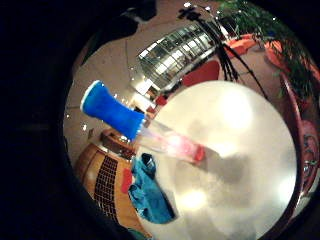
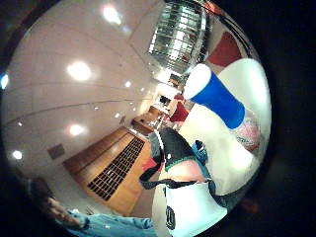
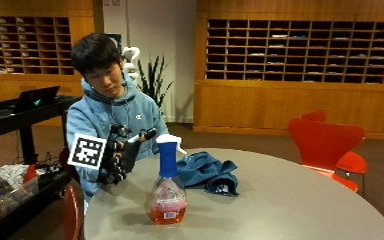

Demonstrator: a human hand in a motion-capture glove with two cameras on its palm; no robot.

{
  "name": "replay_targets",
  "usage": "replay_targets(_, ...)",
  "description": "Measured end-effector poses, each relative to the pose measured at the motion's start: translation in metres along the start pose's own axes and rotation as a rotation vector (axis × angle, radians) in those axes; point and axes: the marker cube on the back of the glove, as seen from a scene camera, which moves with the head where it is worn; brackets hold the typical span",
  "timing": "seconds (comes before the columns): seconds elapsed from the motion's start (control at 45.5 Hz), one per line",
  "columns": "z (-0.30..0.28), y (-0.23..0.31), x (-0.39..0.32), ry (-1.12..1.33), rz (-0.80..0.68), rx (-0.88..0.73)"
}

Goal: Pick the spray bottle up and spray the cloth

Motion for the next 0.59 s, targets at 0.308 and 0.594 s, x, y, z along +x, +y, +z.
replay_targets(0.308,0.029,-0.005,0.054,-0.094,0.086,-0.134)
replay_targets(0.594,0.050,-0.019,0.071,-0.073,0.133,-0.271)
